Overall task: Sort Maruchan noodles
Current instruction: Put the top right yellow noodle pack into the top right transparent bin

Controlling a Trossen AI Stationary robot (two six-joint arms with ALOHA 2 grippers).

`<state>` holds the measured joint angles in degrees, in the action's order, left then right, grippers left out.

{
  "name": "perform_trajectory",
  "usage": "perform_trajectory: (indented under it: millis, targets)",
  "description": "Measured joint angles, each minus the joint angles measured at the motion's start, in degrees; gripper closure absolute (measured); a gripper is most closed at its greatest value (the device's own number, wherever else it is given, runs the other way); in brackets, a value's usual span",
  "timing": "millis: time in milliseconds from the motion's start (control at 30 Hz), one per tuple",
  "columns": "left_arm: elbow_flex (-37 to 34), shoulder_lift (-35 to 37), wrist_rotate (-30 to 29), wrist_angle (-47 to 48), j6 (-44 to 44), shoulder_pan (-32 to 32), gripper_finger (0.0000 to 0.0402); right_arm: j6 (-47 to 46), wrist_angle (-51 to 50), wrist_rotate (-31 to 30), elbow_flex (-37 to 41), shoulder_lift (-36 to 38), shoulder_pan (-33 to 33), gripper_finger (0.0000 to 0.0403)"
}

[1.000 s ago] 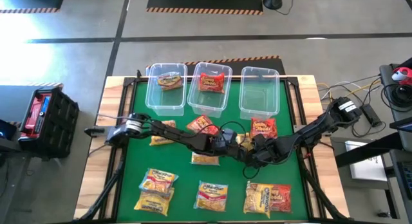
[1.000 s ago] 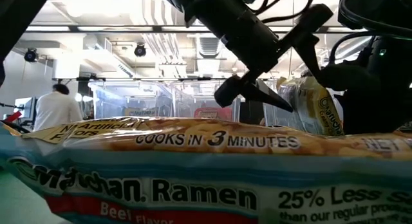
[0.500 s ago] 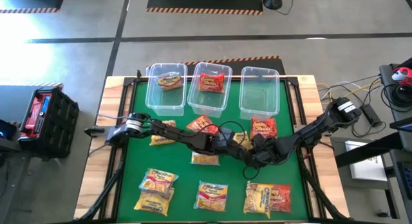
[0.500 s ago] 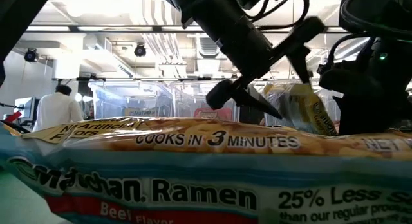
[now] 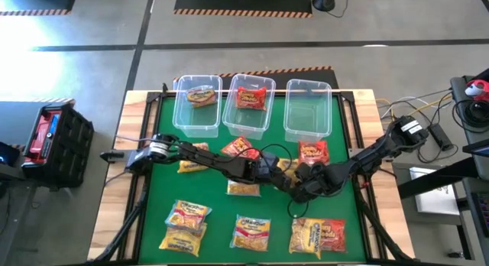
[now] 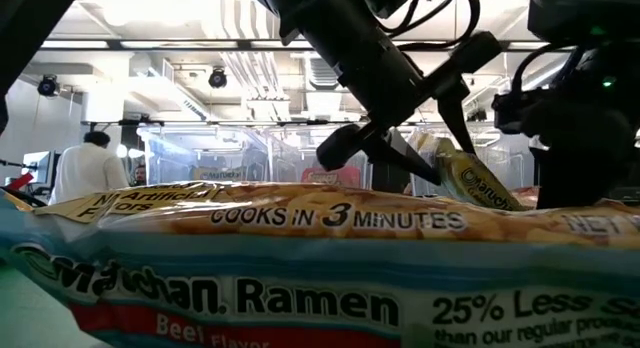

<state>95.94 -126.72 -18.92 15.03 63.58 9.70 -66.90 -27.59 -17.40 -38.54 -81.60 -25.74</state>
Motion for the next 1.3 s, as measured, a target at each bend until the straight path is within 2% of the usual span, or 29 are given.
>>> perform_trajectory:
  millis: [167, 333, 600, 967, 1133, 1300]
  targets:
    - [0.0, 0.0, 1.7, -0.2, -2.2, -0.1, 0.0274, 3.6, 0.0, 3.4, -0.6, 0.2, -0.5, 0.0264]
    - [0.0, 0.3, 3.5, 0.4, -4.1, -0.1, 0.0285, 5.2, -2.3, 6.6, -1.5, 2.2, -0.7, 0.0264]
    - [0.0, 2.4, 4.0, 6.4, -5.9, -0.2, 0.0285, 5.7, -6.0, 6.8, -2.3, 13.3, -0.7, 0.0264]
    - [-0.1, 7.4, 16.1, 9.1, -18.5, -0.3, 0.0286, 4.6, -5.5, 7.3, -2.3, 27.0, -0.5, 0.0264]
    - [-0.1, 9.7, 20.7, 8.5, -26.1, -0.3, 0.0286, 4.3, -4.3, 8.1, -2.3, 29.0, -0.5, 0.0263]
    - [-0.1, 10.6, 23.8, 7.7, -29.7, -0.3, 0.0286, 9.7, -0.1, 11.4, -2.3, 28.9, -0.5, 0.024]
